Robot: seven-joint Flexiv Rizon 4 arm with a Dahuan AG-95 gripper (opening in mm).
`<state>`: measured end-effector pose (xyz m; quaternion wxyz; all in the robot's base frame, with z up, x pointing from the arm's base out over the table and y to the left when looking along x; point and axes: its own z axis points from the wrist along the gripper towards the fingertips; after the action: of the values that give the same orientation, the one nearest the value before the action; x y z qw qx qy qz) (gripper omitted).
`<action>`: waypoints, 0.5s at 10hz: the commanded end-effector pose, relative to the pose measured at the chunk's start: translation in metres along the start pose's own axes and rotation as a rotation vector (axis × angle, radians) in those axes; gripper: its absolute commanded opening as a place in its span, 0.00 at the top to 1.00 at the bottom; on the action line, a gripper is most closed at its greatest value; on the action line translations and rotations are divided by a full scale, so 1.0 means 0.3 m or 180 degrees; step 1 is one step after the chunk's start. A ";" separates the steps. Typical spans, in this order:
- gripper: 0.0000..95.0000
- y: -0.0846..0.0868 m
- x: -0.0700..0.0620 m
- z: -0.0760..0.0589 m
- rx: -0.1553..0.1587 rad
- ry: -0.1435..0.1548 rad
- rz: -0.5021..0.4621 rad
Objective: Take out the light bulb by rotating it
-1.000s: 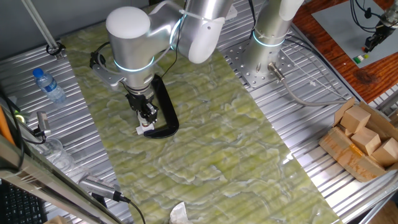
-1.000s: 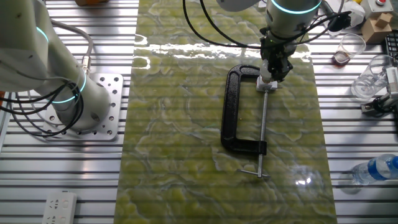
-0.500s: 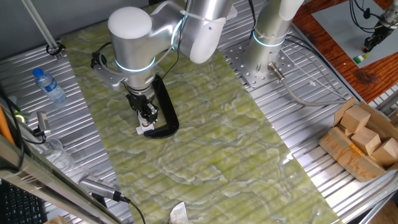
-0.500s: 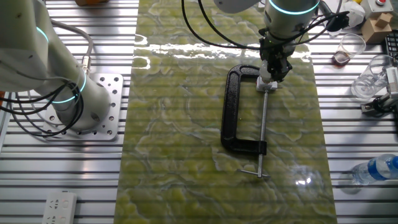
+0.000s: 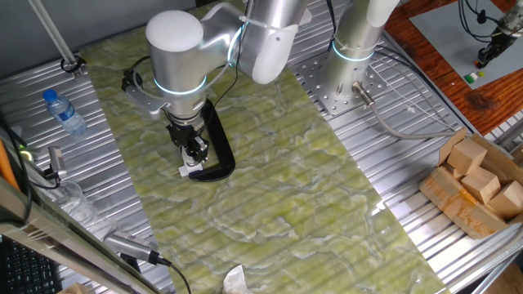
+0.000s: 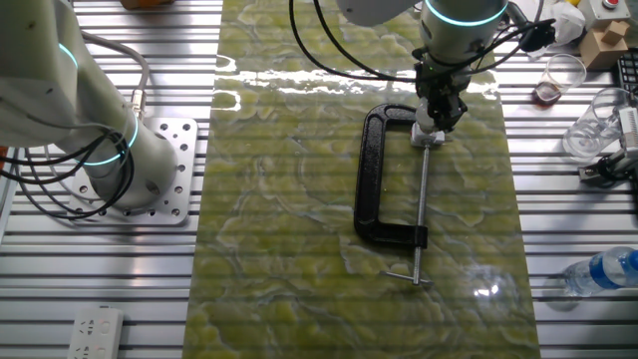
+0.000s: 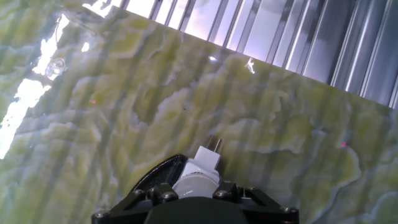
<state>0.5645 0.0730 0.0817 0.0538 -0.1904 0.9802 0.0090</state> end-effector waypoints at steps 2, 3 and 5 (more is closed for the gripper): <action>0.40 -0.002 0.001 0.002 -0.0015 -0.0007 -0.0041; 0.40 -0.002 0.001 0.002 -0.0018 -0.0009 -0.0050; 0.40 -0.002 0.001 0.001 -0.0014 -0.0004 -0.0106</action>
<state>0.5646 0.0727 0.0816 0.0536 -0.2072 0.9768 0.0107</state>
